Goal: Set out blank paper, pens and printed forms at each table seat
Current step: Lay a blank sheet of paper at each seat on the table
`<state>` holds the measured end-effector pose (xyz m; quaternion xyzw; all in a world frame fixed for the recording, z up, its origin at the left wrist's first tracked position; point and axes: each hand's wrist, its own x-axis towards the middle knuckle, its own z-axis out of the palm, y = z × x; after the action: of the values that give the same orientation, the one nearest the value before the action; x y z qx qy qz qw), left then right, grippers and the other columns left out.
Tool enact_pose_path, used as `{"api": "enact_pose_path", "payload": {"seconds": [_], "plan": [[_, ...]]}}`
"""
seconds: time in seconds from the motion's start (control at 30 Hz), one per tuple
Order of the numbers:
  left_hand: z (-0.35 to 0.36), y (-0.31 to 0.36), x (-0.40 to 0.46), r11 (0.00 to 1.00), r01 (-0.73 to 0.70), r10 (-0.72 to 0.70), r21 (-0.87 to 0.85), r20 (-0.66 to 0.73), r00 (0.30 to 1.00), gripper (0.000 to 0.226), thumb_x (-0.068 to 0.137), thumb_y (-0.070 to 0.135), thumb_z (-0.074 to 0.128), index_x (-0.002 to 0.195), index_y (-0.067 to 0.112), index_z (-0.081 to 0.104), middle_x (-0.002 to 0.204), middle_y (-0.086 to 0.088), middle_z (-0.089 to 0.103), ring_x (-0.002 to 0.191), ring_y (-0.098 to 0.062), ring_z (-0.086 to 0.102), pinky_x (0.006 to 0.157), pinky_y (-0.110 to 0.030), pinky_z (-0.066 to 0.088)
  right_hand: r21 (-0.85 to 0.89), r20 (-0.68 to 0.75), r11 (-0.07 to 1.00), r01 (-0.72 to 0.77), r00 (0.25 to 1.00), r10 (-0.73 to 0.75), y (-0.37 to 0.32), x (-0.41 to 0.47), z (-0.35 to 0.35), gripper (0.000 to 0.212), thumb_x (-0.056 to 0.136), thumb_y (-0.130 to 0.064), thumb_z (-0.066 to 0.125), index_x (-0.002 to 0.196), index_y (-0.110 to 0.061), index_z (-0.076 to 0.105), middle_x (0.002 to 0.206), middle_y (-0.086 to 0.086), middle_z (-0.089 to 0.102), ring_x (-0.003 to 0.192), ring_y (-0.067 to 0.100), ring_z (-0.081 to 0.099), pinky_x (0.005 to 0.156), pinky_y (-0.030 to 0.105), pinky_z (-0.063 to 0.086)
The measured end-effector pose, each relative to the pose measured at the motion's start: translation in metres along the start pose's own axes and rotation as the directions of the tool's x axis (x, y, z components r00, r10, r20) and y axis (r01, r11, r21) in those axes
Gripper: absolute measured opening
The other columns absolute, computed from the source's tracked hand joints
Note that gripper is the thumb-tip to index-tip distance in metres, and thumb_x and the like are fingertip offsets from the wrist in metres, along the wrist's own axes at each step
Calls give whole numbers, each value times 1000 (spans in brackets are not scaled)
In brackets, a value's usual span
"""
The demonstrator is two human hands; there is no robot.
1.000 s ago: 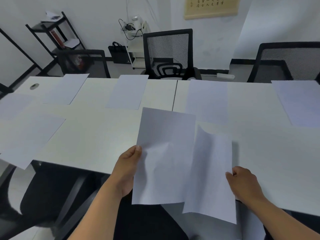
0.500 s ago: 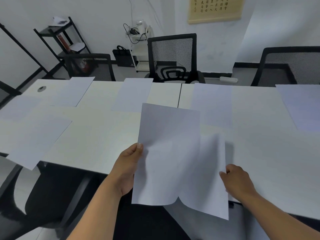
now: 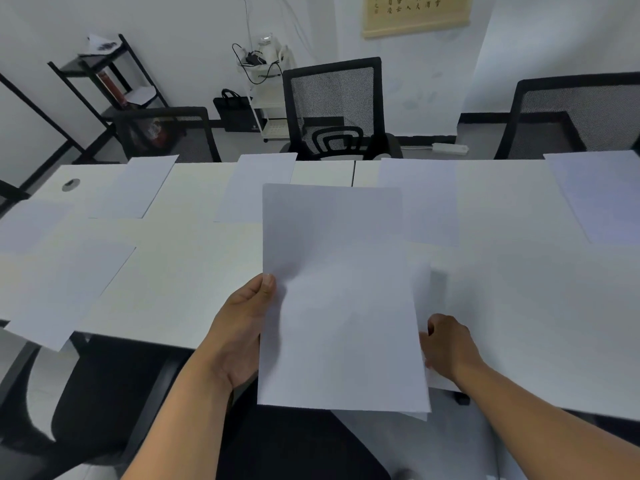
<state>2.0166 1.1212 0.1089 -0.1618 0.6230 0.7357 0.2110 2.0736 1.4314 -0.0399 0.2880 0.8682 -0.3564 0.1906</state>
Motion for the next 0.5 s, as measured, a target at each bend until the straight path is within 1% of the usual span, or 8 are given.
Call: {"api": "enact_pose_path", "payload": {"seconds": [0.07,0.1,0.2,0.33,0.43,0.5], "plan": [[3,-1,2,1000,0,0,20,14,1000,34,113,36,56,125,17,81,130,-12,79,119,-32,77,103,-46,56,-36,-7,999,10,1000,-11,-1,1,1,38,101,-12,61,72,-16,37,67,1,47,56,13,43,50,25,28],[4,-2,3,999,6,-6,36,18,1000,34,112,36,56,124,18,82,130,-12,79,119,-31,77,106,-47,56,-53,-6,999,12,1000,-13,0,3,1,39,101,-13,62,72,-16,37,67,0,47,57,12,40,51,25,27],[9,-9,8,998,36,-37,58,30,999,35,113,38,56,123,17,82,131,-13,79,119,-33,77,106,-48,56,-55,4,998,4,1000,-4,2,8,2,40,101,-14,64,71,-16,38,68,0,49,58,11,42,50,25,29],[12,-22,13,995,86,-88,55,33,996,36,112,41,56,127,19,81,134,-13,78,125,-36,74,116,-55,51,-44,11,999,-1,1000,2,3,11,0,39,98,-12,68,70,-16,40,68,0,50,58,10,42,49,25,29],[13,-28,16,991,120,-121,56,30,992,37,111,42,57,130,19,80,134,-14,77,125,-37,74,117,-58,50,-56,-17,998,8,1000,-9,5,10,-3,46,99,-18,67,66,-19,35,63,-1,44,54,10,39,48,26,26],[15,-31,19,990,127,-129,60,26,991,37,111,41,58,130,19,80,135,-14,77,126,-38,74,118,-58,49,-83,-45,997,3,999,-7,6,7,-6,47,101,-26,67,66,-19,36,61,-3,45,52,11,39,47,28,25]]}}
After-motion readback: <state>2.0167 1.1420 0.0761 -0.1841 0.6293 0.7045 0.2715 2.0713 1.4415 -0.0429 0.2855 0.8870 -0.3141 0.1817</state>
